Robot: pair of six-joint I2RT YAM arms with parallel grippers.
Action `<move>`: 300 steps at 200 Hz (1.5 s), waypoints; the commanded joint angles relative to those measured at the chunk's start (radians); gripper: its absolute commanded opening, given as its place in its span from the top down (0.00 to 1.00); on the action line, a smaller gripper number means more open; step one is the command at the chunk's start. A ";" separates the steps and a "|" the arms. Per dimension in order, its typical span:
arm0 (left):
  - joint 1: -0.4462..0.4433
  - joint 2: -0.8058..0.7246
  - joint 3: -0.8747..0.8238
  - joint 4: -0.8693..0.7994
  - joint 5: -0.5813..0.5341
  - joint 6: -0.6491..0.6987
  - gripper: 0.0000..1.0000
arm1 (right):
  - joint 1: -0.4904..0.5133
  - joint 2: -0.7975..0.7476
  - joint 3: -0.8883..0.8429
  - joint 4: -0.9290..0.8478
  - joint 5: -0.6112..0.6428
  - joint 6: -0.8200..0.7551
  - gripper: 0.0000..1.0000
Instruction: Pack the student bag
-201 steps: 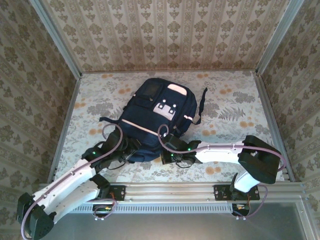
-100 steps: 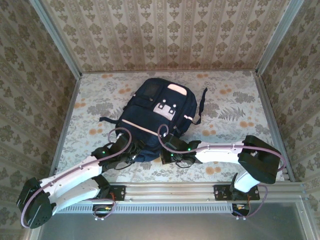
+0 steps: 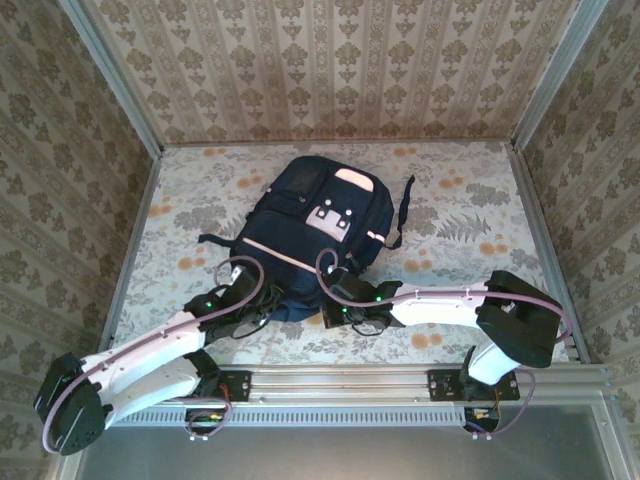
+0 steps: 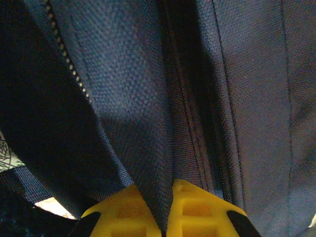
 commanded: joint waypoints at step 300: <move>0.147 -0.410 0.241 -0.241 0.056 1.016 0.00 | -0.627 -0.497 -0.310 -0.212 -0.113 0.041 1.00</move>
